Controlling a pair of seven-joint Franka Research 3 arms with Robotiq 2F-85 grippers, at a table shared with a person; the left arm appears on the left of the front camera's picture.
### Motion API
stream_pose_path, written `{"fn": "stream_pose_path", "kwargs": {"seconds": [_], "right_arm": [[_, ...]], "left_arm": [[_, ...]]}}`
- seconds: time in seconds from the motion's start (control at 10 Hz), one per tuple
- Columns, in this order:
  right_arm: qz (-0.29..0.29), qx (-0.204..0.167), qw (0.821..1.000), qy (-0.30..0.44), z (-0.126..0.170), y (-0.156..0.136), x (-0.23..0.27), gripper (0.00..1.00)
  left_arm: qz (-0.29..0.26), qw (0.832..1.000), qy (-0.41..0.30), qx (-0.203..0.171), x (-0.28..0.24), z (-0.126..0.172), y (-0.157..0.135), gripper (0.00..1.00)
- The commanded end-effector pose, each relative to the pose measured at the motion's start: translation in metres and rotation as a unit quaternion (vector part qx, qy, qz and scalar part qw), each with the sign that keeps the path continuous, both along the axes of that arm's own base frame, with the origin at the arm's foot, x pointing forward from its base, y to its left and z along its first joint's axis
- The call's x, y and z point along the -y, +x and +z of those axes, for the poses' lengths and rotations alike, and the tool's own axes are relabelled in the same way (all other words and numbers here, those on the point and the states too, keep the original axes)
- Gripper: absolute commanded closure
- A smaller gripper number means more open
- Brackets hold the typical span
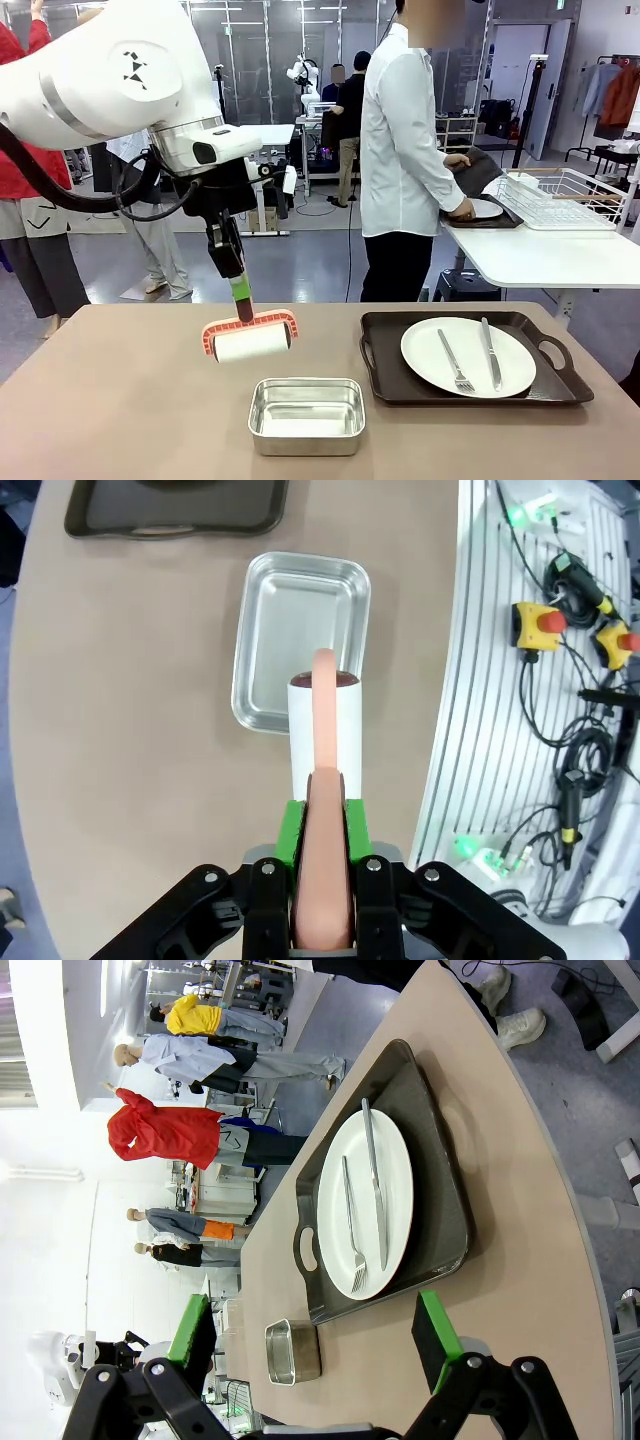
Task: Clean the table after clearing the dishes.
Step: Place the Lint Roller back on top of the Airtight Container.
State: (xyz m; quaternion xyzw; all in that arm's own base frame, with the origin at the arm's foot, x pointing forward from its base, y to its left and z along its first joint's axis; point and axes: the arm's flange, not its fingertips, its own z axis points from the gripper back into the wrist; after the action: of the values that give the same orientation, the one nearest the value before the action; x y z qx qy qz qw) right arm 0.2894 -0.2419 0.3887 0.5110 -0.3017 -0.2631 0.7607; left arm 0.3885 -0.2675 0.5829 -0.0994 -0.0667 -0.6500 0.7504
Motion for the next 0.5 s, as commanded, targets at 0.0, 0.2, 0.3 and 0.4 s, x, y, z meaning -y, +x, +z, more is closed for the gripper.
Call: {"fn": "stream_pose_path", "kwargs": {"seconds": [0.0, 0.2, 0.3, 0.4], "right_arm": [[-0.001, 0.004, 1.0, 0.005, 0.0028, -0.0009, 0.0003, 0.0], [-0.001, 0.004, 1.0, 0.005, 0.0028, -0.0009, 0.0003, 0.0], [-0.001, 0.004, 1.0, 0.005, 0.0028, -0.0009, 0.0003, 0.0], [-0.001, 0.004, 1.0, 0.005, 0.0028, -0.0009, 0.0003, 0.0]], "left_arm": [[0.001, 1.0, 0.0, 0.001, -0.001, 0.0016, -0.0004, 0.79], [0.001, 1.0, 0.0, 0.001, -0.001, 0.0016, -0.0004, 0.79], [0.001, 1.0, 0.0, 0.001, -0.001, 0.0016, -0.0004, 0.79], [0.001, 1.0, 0.0, 0.001, -0.001, 0.0016, -0.0004, 0.79]]}}
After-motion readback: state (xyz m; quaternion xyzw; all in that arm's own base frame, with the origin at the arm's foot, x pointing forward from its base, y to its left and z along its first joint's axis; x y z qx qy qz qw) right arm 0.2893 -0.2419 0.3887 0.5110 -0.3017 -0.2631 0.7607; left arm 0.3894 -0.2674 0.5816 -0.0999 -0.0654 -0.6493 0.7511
